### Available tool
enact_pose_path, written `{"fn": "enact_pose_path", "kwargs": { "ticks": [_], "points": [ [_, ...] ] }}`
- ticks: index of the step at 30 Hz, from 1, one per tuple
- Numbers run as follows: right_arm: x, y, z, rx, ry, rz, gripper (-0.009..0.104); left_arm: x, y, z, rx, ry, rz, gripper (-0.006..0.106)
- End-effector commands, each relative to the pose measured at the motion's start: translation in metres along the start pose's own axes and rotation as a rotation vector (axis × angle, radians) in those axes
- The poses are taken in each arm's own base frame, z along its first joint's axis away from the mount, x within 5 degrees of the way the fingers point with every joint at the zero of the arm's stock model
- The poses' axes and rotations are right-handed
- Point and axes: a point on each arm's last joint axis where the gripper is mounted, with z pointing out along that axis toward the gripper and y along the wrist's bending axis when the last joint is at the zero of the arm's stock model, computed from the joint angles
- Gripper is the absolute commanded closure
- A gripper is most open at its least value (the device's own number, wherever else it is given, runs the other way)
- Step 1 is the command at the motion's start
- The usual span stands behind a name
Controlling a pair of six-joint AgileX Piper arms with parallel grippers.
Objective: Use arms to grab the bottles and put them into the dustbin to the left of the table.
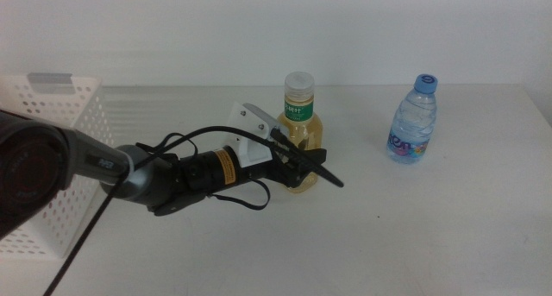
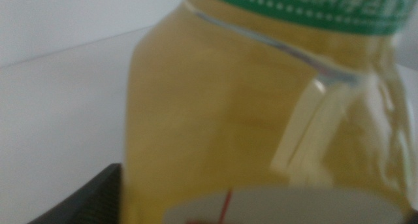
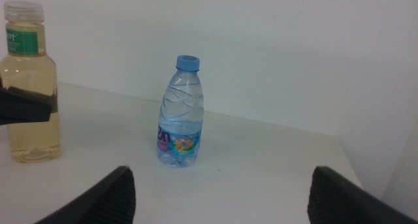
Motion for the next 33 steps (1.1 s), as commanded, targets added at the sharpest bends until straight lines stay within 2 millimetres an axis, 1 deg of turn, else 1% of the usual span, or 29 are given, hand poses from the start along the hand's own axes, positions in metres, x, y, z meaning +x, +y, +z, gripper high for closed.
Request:
{"fn": "enact_pose_path", "kwargs": {
  "ticks": [1,4,7,10,12,13,18,20,21,27,29,33],
  "points": [
    [-0.011,-0.001,-0.003,0.018,-0.106,-0.018,0.024,-0.035,-0.007,0.003,-0.001,-0.156,-0.014,0.01],
    [-0.011,-0.001,-0.003,0.018,-0.106,-0.018,0.024,-0.034,-0.008,0.006,-0.026,-0.178,-0.029,0.01],
    [-0.011,-0.001,-0.003,0.018,-0.106,-0.018,0.024,-0.034,-0.01,0.008,-0.034,-0.185,0.036,0.012],
    [-0.011,-0.001,-0.003,0.018,-0.106,-0.018,0.024,-0.034,-0.011,0.008,-0.035,-0.187,0.06,0.021],
    [-0.011,-0.001,-0.003,0.018,-0.106,-0.018,0.024,-0.034,-0.01,0.008,-0.036,-0.185,0.061,0.033],
    [-0.011,-0.001,-0.003,0.018,-0.106,-0.018,0.024,-0.034,-0.01,0.008,-0.036,-0.185,0.061,0.041],
    [-0.011,-0.001,-0.003,0.018,-0.106,-0.018,0.024,-0.036,-0.014,0.007,-0.007,-0.172,0.04,0.084],
    [-0.011,-0.001,-0.003,0.018,-0.106,-0.018,0.024,-0.04,-0.017,0.006,0.003,-0.151,0.056,0.097],
    [-0.011,-0.001,-0.003,0.018,-0.106,-0.018,0.024,-0.043,-0.018,0.005,-0.001,-0.137,0.067,0.101],
    [-0.011,-0.001,-0.003,0.018,-0.106,-0.018,0.024,-0.076,-0.029,-0.006,0.019,-0.139,0.09,0.102],
    [-0.011,-0.001,-0.003,0.018,-0.106,-0.018,0.024,-0.086,-0.032,-0.01,-0.001,-0.116,0.109,0.102],
    [-0.011,-0.001,-0.003,0.018,-0.106,-0.018,0.024,-0.105,-0.043,-0.024,-0.021,-0.08,0.142,0.102]
  ]
}}
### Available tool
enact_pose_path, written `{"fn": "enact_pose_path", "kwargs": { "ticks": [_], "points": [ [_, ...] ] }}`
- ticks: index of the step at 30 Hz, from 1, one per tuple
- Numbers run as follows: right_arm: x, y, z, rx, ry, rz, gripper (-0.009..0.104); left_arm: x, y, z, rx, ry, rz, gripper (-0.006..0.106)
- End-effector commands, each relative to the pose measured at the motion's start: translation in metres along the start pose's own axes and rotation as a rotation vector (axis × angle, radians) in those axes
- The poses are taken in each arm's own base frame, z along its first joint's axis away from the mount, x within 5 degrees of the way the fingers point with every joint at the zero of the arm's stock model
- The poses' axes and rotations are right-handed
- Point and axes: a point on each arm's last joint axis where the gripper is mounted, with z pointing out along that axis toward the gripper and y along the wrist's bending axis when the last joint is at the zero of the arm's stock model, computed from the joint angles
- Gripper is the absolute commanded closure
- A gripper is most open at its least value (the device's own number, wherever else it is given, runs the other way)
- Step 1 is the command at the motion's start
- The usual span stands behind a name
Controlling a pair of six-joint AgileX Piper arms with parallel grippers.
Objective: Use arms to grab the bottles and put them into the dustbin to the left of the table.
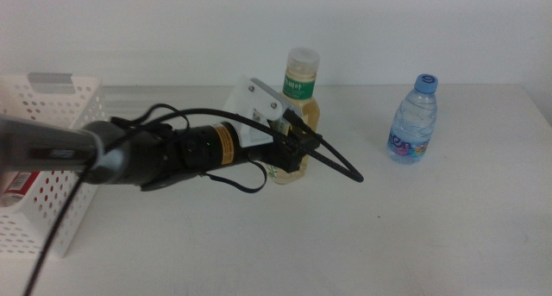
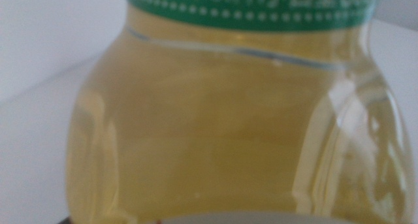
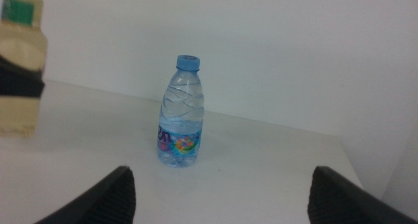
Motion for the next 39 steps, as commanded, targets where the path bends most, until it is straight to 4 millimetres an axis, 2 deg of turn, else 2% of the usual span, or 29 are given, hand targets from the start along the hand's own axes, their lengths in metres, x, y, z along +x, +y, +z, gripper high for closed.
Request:
{"fn": "enact_pose_path", "kwargs": {
  "ticks": [1,17,27,31,36,39],
  "points": [
    [-0.011,-0.001,-0.003,0.018,-0.106,-0.018,0.024,-0.057,-0.014,-0.024,0.039,-0.2,0.016,0.102],
    [-0.011,-0.001,-0.003,0.018,-0.106,-0.018,0.024,-0.1,-0.05,-0.132,-0.234,-0.151,0.057,0.102],
    [-0.011,-0.001,-0.003,0.018,-0.106,-0.018,0.024,-0.112,-0.082,-0.191,-0.268,-0.26,0.055,0.102],
    [-0.011,-0.001,-0.003,0.018,-0.106,-0.018,0.024,-0.111,-0.081,-0.206,-0.361,-0.221,0.036,0.102],
    [-0.011,-0.001,-0.003,0.018,-0.106,-0.018,0.024,-0.108,-0.075,-0.224,-0.511,-0.176,-0.094,0.103],
    [-0.011,-0.001,-0.003,0.018,-0.106,-0.018,0.024,-0.107,-0.075,-0.233,-0.569,-0.111,-0.059,0.105]
  ]
}}
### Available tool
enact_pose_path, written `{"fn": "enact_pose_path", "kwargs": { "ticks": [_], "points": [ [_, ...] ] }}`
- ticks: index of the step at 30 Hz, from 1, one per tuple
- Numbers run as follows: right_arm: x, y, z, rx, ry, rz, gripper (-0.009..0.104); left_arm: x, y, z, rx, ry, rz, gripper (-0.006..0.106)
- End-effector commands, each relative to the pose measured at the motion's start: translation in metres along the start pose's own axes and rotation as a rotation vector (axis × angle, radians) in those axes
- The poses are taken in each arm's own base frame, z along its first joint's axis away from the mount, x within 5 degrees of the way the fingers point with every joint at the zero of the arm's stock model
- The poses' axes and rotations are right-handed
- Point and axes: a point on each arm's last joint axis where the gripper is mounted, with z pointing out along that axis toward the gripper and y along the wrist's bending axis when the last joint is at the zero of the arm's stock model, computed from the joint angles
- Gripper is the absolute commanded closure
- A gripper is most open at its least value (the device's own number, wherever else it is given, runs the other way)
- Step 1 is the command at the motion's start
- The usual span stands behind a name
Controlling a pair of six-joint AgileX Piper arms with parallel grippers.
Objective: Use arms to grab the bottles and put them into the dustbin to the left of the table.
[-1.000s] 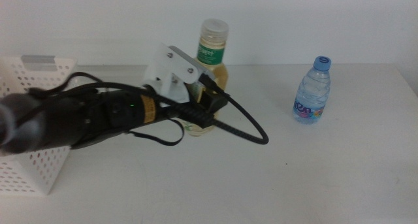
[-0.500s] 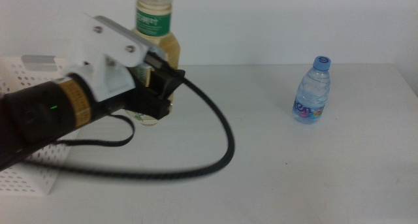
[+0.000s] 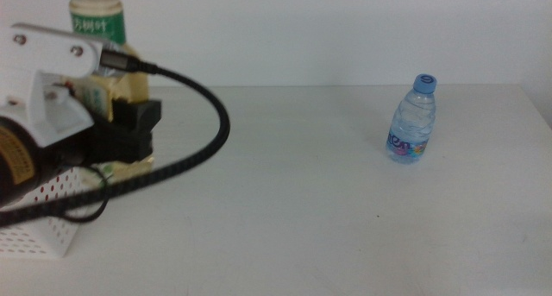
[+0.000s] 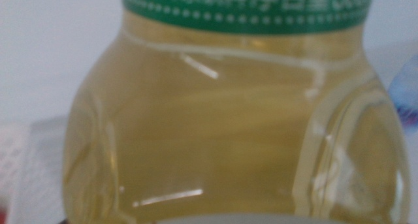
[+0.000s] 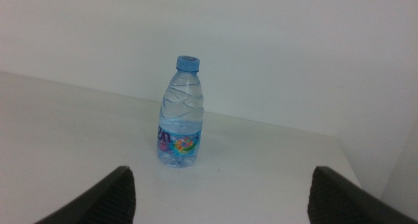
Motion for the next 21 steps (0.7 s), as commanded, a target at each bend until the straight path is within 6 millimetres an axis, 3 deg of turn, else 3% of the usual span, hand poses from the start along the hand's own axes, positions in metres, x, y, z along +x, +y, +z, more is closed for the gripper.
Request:
{"fn": "enact_pose_path", "kwargs": {
  "ticks": [1,12,21],
  "points": [
    [-0.011,-0.001,-0.003,0.018,-0.106,-0.018,0.024,-0.027,-0.002,-0.016,0.02,-0.11,0.037,0.105],
    [-0.011,-0.001,-0.003,0.018,-0.106,-0.018,0.024,-0.06,0.002,-0.028,-0.011,0.164,0.199,0.105],
    [-0.011,-0.001,-0.003,0.018,-0.106,-0.018,0.024,-0.093,0.02,-0.004,-0.229,0.329,0.256,0.105]
  ]
}}
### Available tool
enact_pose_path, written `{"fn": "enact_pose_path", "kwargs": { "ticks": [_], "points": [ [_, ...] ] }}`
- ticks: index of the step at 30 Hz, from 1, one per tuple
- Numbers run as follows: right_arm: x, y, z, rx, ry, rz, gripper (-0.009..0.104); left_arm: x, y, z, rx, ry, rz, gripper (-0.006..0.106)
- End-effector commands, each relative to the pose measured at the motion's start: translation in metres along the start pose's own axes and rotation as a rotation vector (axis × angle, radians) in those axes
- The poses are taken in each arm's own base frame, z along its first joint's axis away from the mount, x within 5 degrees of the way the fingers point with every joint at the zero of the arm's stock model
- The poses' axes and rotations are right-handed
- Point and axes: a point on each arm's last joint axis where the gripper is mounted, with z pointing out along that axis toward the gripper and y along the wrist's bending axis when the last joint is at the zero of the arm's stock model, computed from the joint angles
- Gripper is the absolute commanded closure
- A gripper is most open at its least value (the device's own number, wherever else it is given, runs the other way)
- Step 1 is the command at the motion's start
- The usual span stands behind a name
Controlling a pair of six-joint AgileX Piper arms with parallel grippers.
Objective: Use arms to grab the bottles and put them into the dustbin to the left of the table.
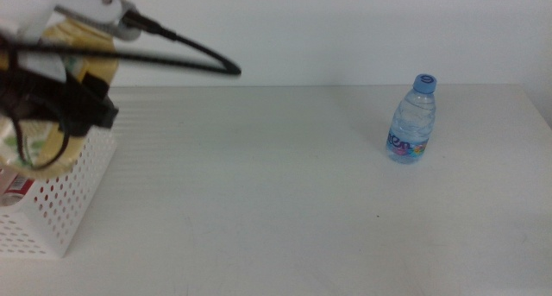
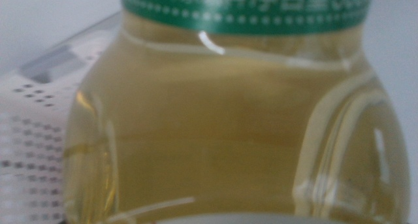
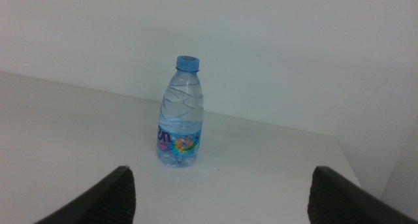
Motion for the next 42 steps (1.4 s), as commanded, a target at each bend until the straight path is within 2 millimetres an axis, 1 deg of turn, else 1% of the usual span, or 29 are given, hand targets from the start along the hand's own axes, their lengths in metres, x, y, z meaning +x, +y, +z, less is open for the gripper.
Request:
{"fn": "enact_pose_path", "kwargs": {
  "ticks": [1,5,7,11,15,19,22,25,31,34,42],
  "points": [
    [-0.011,-0.001,-0.003,0.018,-0.106,-0.018,0.024,-0.027,0.014,-0.016,-0.083,-0.14,-0.022,0.105],
    [-0.011,-0.001,-0.003,0.018,-0.106,-0.018,0.024,-0.043,0.024,-0.009,-0.135,-0.088,-0.035,0.105],
    [-0.011,-0.001,-0.003,0.018,-0.106,-0.018,0.024,-0.049,0.036,-0.003,-0.156,-0.064,-0.08,0.105],
    [-0.011,-0.001,-0.003,0.018,-0.106,-0.018,0.024,-0.055,0.058,0.012,-0.149,-0.03,-0.134,0.105],
    [-0.011,-0.001,-0.003,0.018,-0.106,-0.018,0.024,-0.053,0.079,0.028,-0.114,0.029,-0.158,0.105],
    [-0.011,-0.001,-0.003,0.018,-0.106,-0.018,0.024,-0.045,0.105,0.047,-0.088,0.074,-0.243,0.105],
    [-0.011,-0.001,-0.003,0.018,-0.106,-0.018,0.024,-0.033,0.125,0.063,-0.066,0.11,-0.308,0.105],
    [-0.011,-0.001,-0.003,0.018,-0.106,-0.018,0.024,-0.021,0.138,0.078,-0.035,0.166,-0.354,0.105],
    [-0.011,-0.001,-0.003,0.018,-0.106,-0.018,0.024,0.005,0.152,0.108,0.005,0.335,-0.382,0.105],
    [-0.011,-0.001,-0.003,0.018,-0.106,-0.018,0.024,0.014,0.154,0.119,0.028,0.399,-0.376,0.105],
    [-0.011,-0.001,-0.003,0.018,-0.106,-0.018,0.024,0.03,0.153,0.146,0.066,0.513,-0.325,0.105]
  ]
}}
